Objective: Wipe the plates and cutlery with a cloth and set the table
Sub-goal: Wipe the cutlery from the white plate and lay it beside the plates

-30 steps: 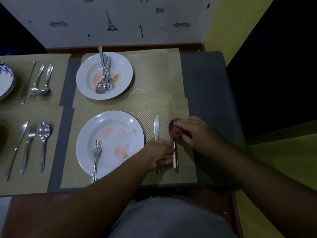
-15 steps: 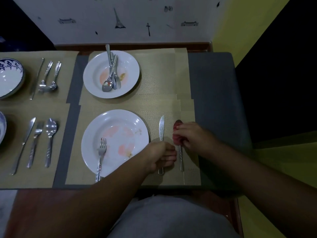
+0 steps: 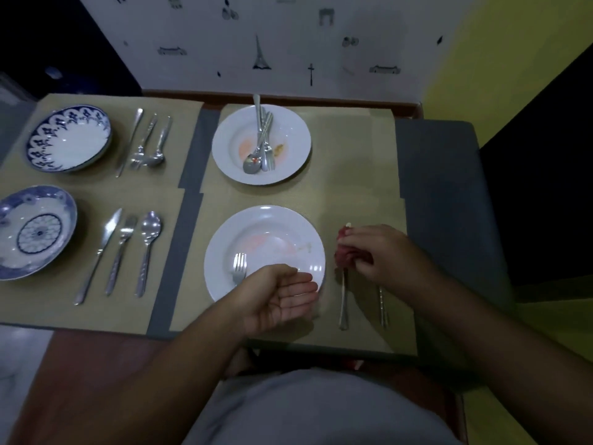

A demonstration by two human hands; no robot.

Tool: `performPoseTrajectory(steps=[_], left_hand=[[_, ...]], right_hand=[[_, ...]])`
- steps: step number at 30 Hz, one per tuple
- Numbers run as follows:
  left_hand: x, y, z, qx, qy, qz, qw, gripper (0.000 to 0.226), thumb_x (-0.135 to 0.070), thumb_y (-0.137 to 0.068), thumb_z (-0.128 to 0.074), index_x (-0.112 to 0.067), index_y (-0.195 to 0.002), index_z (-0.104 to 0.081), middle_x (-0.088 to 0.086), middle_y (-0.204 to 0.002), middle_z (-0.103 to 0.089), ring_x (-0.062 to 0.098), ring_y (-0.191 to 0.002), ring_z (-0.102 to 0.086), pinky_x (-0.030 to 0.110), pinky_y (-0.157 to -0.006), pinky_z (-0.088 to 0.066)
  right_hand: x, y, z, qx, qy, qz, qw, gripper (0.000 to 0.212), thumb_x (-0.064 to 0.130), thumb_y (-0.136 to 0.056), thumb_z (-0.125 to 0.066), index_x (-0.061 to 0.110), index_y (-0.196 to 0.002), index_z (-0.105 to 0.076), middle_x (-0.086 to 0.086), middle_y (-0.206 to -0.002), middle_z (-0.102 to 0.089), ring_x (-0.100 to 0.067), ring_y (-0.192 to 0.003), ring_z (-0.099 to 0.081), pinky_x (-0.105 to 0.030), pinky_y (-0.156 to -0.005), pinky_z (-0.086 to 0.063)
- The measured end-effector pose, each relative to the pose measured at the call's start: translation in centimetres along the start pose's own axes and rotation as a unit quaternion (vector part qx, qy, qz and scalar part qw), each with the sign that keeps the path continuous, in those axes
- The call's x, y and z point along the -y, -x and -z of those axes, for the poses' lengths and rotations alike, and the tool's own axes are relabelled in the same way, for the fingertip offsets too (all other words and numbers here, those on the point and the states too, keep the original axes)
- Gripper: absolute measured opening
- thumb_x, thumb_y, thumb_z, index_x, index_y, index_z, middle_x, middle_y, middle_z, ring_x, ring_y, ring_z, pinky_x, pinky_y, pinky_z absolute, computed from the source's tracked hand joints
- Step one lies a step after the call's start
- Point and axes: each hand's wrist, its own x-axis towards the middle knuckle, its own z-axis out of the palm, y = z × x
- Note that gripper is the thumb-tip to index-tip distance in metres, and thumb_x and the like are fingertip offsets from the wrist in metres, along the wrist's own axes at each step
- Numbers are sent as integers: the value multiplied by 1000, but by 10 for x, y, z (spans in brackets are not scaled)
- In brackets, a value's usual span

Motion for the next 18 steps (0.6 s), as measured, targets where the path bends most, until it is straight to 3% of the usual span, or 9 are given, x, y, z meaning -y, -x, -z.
performPoseTrajectory(steps=[4,8,12,18], left_hand=[[-6,18,51,-32,12,-33,999,32,-20,-100,-51,1,-115,-69,17,-109,-76,31,-100,-74,41,-87,-60],[-8,25,91,-74,-8,-52,996,28,-19,-96,-60,0,-114,-71,15,-105,-77,27,-98,-75,37,-82,-61],[-5,31,115,-89,-6,-52,995,22,-12,-93,-62,1,-110,-69,13,-90,-77,26,-85,-73,35,-78,-61],[3,36,139,-89,-34,-49,994,6,-12,-91,-61,-10,-96,-64,14,-93,-64,24,-82,-58,28,-69,-56]], right_hand=[[44,-20,-12,-19,-13,23,999,26,4,-74,-75,18,-96,-74,4,-101,-72,-11,-93,-61,-20,-85,-45],[80,-41,-25,-3,-32,83,996,29,-11,-62,-72,5,-86,-74,-7,-91,-73,-14,-91,-57,3,-86,-28],[102,-52,-44,9,-42,94,995,30,-10,-61,-70,7,-86,-73,-6,-91,-73,-15,-88,-58,-8,-81,-34],[125,-61,-56,20,-43,108,993,25,-8,-66,-71,8,-85,-73,-5,-91,-73,-13,-85,-59,-8,-80,-34]])
